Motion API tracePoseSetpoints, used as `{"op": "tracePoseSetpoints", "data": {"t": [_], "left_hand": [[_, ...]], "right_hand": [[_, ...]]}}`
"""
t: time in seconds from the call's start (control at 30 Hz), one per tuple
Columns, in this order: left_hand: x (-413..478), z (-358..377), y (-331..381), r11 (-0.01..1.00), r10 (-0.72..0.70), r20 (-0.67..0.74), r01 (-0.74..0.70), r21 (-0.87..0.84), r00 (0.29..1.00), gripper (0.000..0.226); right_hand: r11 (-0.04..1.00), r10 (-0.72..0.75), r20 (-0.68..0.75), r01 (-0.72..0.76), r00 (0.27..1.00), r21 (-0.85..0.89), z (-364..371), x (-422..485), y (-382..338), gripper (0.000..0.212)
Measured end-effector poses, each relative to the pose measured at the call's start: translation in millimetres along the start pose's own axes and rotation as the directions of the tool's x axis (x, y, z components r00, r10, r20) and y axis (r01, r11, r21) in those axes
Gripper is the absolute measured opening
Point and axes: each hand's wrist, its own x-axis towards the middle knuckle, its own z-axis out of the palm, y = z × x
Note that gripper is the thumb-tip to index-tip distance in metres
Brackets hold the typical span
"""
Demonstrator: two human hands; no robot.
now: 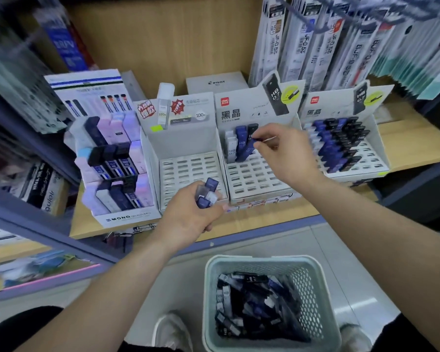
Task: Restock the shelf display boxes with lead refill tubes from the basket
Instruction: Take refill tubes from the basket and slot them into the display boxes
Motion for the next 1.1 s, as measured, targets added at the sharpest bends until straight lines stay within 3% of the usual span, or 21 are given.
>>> {"op": "tracePoseSetpoints", "data": {"t": [0.33,0.7,0.97,1.1], "left_hand": [[-3,-9,-5,1.000,0.001,-0.020,-0.001,0.012,1.000,0.015],[-8,-14,-1,1.000,-0.022,-0.043,0.023,0.020,0.999,0.014],[-9,-10,1,0.999,-0.006,-0.040,0.008,0.040,0.999,0.013],[-8,-9,2,0.998,-0.002,-0.035,0.004,0.055,0.999,0.013]], "right_hand": [[0.977,-0.151,-0.031,0.144,0.988,-0.157,-1,13,7,0.017],[0.952,-0.226,0.058,0.233,0.972,-0.197,1,8,0,0.016],[0.931,-0.292,0.033,0.292,0.956,-0.219,12,7,8,0.027],[0.938,-0.201,0.119,0.226,0.972,-0.263,19,3,15,0.038]]}}
